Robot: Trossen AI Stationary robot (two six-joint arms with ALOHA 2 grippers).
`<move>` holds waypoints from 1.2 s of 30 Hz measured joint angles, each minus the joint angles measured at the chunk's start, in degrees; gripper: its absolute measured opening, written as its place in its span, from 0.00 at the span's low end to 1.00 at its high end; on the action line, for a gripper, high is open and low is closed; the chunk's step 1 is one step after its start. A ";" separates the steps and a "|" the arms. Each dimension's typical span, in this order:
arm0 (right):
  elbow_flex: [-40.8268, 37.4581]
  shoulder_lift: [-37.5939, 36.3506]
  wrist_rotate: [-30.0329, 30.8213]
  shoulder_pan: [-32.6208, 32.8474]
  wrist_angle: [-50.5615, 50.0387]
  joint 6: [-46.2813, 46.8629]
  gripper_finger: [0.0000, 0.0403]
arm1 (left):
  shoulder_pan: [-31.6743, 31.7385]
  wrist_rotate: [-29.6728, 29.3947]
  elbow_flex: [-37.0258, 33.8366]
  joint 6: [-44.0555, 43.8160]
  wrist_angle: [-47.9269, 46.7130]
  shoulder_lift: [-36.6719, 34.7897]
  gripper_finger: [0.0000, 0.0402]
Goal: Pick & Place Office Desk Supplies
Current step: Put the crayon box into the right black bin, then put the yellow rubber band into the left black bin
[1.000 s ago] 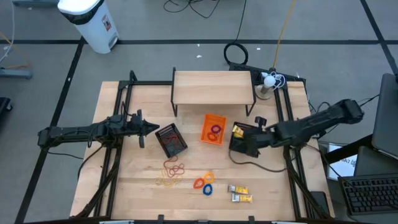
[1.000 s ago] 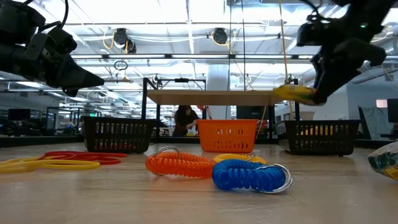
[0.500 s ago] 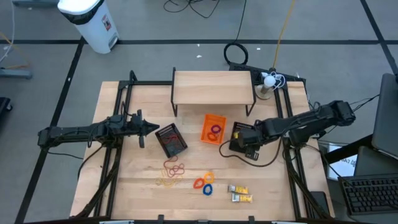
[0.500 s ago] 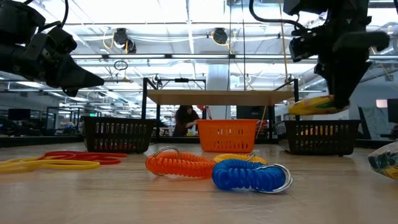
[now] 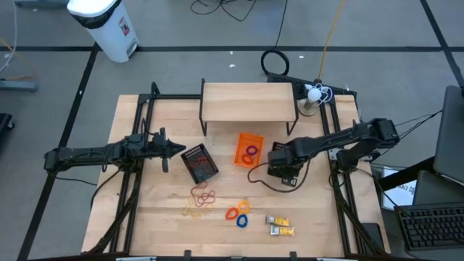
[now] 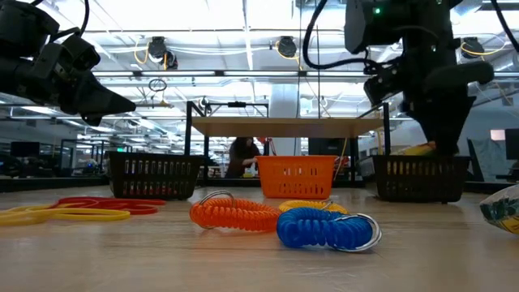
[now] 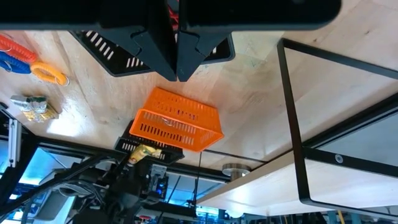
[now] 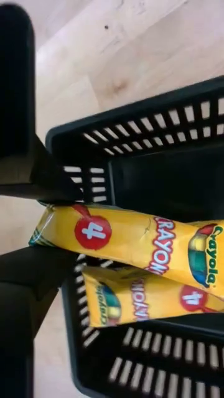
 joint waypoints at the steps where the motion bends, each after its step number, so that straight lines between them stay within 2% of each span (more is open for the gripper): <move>1: 0.00 0.14 0.13 -0.02 0.23 -0.55 0.26 | 0.00 0.00 0.00 0.00 0.00 0.00 0.02; 11: 1.59 -3.33 0.96 -0.30 0.02 -2.25 0.52 | 0.00 0.02 0.00 -0.02 0.00 0.00 0.02; 15: 1.55 -9.82 11.92 0.42 2.36 -4.45 0.55 | 0.00 0.02 0.00 -0.30 0.00 0.00 0.02; 17: 0.37 -14.92 16.48 1.34 8.31 -7.75 0.55 | 0.00 0.02 0.00 -0.35 -0.01 -0.01 0.02; 19: -2.23 -21.24 15.50 1.80 19.16 -12.81 0.52 | 0.00 0.06 0.00 -0.33 -0.01 0.00 0.02; 21: -6.01 -27.63 11.06 1.83 30.05 -17.00 0.47 | 0.00 0.03 0.00 -0.27 -0.02 -0.01 0.02; 24: -11.99 -37.17 8.78 0.78 40.59 -20.96 0.35 | 0.00 0.02 0.00 1.54 -0.02 0.00 0.02; 27: -18.88 -47.04 8.53 -1.50 48.32 -21.52 0.22 | 0.00 0.02 0.00 2.62 -0.02 0.00 0.02; 31: -27.35 -56.64 -0.02 -6.62 57.14 -20.76 0.04 | 0.00 0.00 0.00 2.76 -0.02 0.00 0.02; 34: -31.63 -60.63 -4.15 -10.16 59.39 -18.91 0.03 | 0.00 -0.26 0.00 2.88 0.00 0.00 0.02; 36: -33.51 -62.33 -4.64 -11.99 59.33 -17.87 0.03 | 0.00 -0.37 -0.01 2.29 0.00 -0.01 0.02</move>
